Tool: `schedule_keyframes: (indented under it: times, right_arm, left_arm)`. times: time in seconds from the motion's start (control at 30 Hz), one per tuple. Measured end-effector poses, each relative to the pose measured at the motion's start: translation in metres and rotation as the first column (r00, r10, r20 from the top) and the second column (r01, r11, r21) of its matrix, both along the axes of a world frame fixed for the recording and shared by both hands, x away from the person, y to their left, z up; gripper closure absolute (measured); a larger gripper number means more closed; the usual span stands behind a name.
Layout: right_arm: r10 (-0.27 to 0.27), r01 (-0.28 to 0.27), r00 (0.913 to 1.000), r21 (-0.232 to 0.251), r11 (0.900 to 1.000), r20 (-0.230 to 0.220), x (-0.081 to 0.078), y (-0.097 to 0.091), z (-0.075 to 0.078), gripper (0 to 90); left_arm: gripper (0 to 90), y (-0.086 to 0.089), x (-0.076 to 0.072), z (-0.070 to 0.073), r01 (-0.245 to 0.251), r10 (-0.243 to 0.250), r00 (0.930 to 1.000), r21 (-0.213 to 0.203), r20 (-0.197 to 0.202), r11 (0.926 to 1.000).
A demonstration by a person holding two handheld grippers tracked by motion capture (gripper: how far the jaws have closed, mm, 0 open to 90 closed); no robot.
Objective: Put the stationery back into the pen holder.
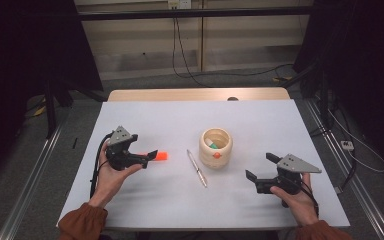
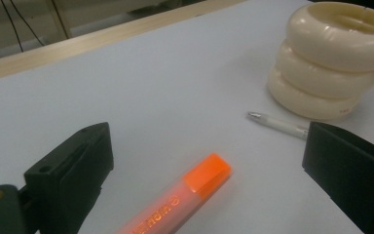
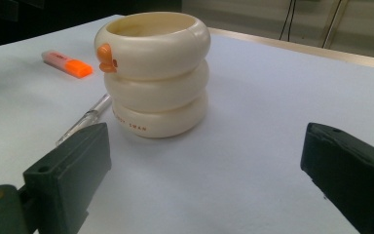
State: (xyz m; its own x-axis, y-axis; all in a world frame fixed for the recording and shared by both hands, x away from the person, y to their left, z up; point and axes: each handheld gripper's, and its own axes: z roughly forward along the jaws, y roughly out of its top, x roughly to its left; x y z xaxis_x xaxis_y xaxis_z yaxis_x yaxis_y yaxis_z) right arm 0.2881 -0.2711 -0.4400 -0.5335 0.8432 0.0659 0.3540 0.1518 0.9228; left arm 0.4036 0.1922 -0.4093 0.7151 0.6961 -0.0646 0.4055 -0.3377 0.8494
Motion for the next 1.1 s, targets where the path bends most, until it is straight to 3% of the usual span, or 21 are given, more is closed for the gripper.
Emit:
schedule_keyframes:
  times: [0.17,0.3,0.37,0.47,0.6,0.67,0.8,0.9,1.1]
  right_arm:
    - [0.0,0.0,1.0,0.0,1.0,0.0,0.001,0.0,-0.001,4.1]
    - [-0.001,0.001,1.0,-0.001,1.0,-0.002,0.001,0.0,-0.001,4.1]
    - [0.0,0.0,1.0,-0.001,1.0,-0.004,0.001,0.0,-0.001,4.1]
    - [0.001,-0.002,1.0,-0.002,1.0,-0.006,0.002,0.0,-0.001,4.2]
    - [0.002,-0.002,1.0,-0.002,1.0,-0.009,0.002,0.0,-0.002,4.2]
    - [0.005,-0.005,0.9999,-0.004,1.0,-0.01,0.002,0.0,-0.003,4.2]
    - [0.008,-0.008,0.9999,-0.003,1.0,-0.013,0.002,0.001,-0.003,4.3]
    - [0.007,-0.007,0.9999,-0.002,1.0,-0.012,0.001,0.001,-0.003,4.3]
    - [0.007,-0.007,0.9998,-0.001,1.0,-0.016,0.001,0.001,-0.003,4.3]
  left_arm:
    - [10.6,0.005,0.01,-0.002,-0.041,0.041,0.9989,0.002,-0.025,0.9992]
    - [19.9,0.007,0.017,-0.005,-0.058,0.058,0.9977,-0.002,-0.036,0.9983]
    - [29.6,0.007,0.02,-0.006,-0.089,0.088,0.9955,-0.033,-0.034,0.9955]
    - [39.5,0.005,0.028,-0.007,-0.101,0.099,0.9935,-0.029,-0.057,0.9945]
    - [56.6,0.005,0.033,-0.012,-0.109,0.103,0.9895,-0.054,-0.1,0.9926]
    - [64.4,0.008,0.033,-0.015,-0.117,0.112,0.9872,-0.034,-0.113,0.9926]
    - [90.0,0.01,0.032,-0.015,-0.101,0.096,0.9871,-0.03,-0.128,0.9945]
    - [90.0,0.011,0.034,-0.018,-0.1,0.101,0.9838,0.015,-0.148,0.9949]
    - [90.0,0.021,0.041,-0.022,-0.131,0.142,0.9666,0.067,-0.213,0.9891]
